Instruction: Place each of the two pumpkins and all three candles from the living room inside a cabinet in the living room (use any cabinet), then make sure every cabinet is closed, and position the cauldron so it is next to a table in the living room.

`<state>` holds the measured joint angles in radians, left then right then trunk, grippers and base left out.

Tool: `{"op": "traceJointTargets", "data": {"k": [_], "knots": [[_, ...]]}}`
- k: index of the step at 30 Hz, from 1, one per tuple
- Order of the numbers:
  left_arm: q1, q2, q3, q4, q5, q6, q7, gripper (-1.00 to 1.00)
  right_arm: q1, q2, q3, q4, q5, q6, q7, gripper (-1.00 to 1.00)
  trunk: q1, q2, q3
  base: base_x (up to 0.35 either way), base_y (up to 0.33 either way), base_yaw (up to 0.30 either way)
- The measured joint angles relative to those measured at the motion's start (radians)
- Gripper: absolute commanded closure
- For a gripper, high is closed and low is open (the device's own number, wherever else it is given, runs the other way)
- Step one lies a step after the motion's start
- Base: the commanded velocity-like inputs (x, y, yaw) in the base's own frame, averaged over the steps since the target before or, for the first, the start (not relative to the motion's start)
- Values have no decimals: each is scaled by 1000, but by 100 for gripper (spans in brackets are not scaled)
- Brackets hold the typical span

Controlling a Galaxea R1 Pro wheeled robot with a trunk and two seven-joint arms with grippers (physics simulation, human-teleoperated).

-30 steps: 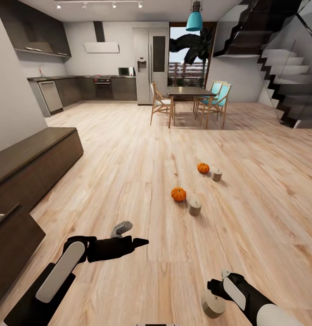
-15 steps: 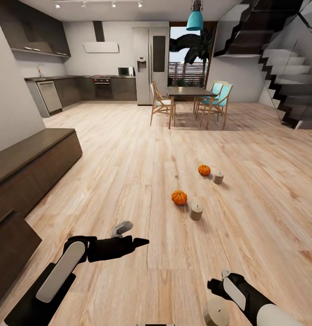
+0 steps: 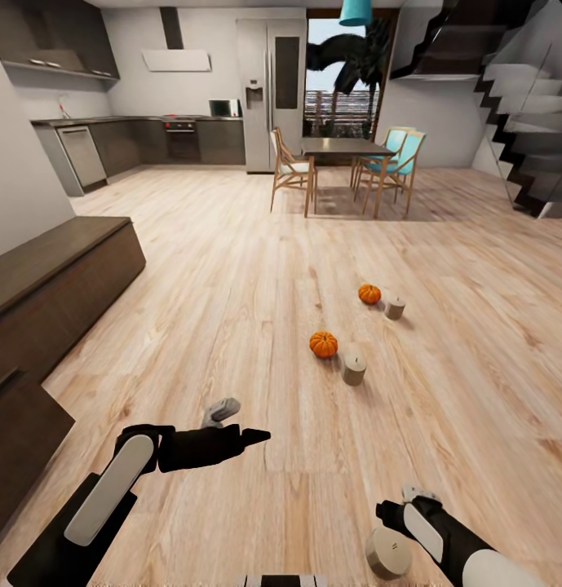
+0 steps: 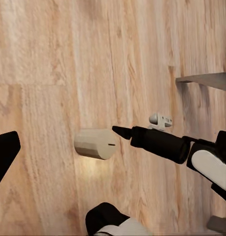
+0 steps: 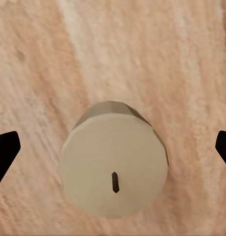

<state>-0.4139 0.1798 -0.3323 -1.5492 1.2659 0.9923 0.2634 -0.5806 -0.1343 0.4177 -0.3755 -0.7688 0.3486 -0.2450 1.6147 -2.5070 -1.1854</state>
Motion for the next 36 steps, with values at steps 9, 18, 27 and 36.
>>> {"op": "traceJointTargets", "data": {"k": [9,18,27,36], "knots": [[0,30,-60,-3,136,3,-336,-100,0,2,0,4,1,-11,0,-100,2,-1,-16,0,0,0],[0,39,-64,-2,148,4,-405,-100,0,3,2,4,3,-37,0,-100,2,-1,-16,0,0,0],[0,40,-67,-2,153,5,-454,-100,0,13,1,5,59,-42,0,-100,2,-1,-16,0,0,0],[0,74,-67,9,148,4,-626,-100,-1,16,0,6,67,-51,0,-100,2,-1,-16,0,0,0]]}}
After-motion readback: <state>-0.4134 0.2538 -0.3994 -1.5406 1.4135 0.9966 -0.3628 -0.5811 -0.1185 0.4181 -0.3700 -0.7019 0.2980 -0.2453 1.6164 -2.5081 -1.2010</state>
